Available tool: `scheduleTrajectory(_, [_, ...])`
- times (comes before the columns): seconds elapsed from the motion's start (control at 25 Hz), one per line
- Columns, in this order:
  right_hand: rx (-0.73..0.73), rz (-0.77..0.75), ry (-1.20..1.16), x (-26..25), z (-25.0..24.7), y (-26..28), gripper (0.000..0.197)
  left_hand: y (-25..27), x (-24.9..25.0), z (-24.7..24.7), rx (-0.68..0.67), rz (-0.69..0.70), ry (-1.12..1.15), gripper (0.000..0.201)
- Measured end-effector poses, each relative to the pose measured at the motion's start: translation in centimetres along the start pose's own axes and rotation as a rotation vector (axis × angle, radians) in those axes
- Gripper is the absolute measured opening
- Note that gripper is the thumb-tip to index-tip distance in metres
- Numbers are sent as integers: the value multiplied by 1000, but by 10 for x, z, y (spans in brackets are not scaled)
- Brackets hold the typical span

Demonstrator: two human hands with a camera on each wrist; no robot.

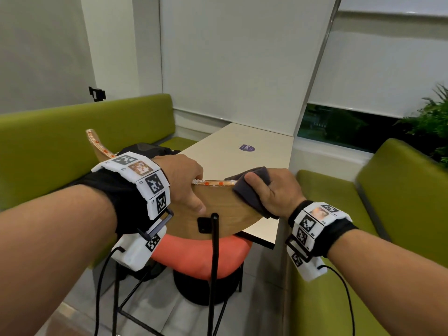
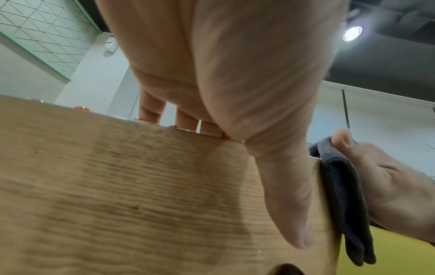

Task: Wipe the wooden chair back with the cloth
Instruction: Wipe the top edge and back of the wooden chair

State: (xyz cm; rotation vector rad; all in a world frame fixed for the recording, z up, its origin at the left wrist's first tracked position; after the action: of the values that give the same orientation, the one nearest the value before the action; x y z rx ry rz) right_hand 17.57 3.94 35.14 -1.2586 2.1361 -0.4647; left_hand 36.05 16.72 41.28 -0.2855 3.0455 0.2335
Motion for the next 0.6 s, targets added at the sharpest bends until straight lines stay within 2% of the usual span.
scheduleTrajectory(0.12, [-206, -119, 67, -3, -11, -1, 51, -1, -5, 2, -4, 7, -3, 63])
scheduleTrajectory(0.24, [-501, -221, 368, -12, -21, -14, 66, -6, -7, 5, 16, 13, -29, 45])
scheduleTrajectory(0.32, [-585, -239, 494, -20, -20, -27, 72, -10, -7, 6, 32, 8, -44, 38])
scheduleTrajectory(0.44, [-497, -195, 449, -21, -14, -29, 69, -16, -7, 4, 32, 28, -71, 41])
scheduleTrajectory(0.6, [-99, -172, 291, -20, 1, -7, 72, -20, -11, 6, 38, 44, -86, 45])
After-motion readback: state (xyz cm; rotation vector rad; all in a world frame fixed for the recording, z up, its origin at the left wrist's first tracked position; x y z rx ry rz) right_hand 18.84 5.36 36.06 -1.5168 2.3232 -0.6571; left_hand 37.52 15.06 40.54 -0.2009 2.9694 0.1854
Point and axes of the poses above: each hand's wrist, its own y-axis away from the middle knuckle, its own z-axis out of the palm, x = y × z, the point moved 1 cm from there along -y, towards the middle knuckle
